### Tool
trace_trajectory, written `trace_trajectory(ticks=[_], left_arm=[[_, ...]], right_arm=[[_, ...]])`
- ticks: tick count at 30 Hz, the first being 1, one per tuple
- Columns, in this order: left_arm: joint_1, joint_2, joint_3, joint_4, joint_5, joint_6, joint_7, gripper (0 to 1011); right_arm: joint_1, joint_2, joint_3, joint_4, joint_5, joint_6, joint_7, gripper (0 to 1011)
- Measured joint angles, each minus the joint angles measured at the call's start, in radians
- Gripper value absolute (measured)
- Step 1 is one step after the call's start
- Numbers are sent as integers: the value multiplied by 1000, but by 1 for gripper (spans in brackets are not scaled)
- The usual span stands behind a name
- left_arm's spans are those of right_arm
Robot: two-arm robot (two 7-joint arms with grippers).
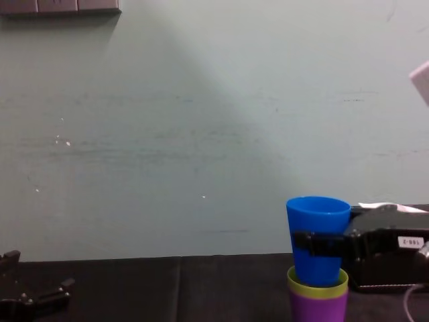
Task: Stack the three plastic cups sequentially using one hand.
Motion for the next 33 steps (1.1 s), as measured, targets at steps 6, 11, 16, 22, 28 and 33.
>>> trace_trajectory(ticks=[6, 11, 16, 22, 28, 33], left_arm=[[0, 0, 0, 0, 0, 0, 0, 1011], [0, 0, 0, 0, 0, 0, 0, 1011], [0, 0, 0, 0, 0, 0, 0, 1011], [0, 0, 0, 0, 0, 0, 0, 1011], [0, 0, 0, 0, 0, 0, 0, 1011], [0, 0, 0, 0, 0, 0, 0, 1011]], right_arm=[[3, -7, -11, 39, -5, -12, 4, 726], [0, -10, -14, 57, -7, -26, 9, 726], [-2, -10, -14, 61, -7, -31, 11, 724], [-2, -10, -14, 59, -6, -28, 11, 726], [-2, -10, -14, 57, -6, -26, 10, 795], [-2, -9, -13, 56, -6, -25, 10, 925]])
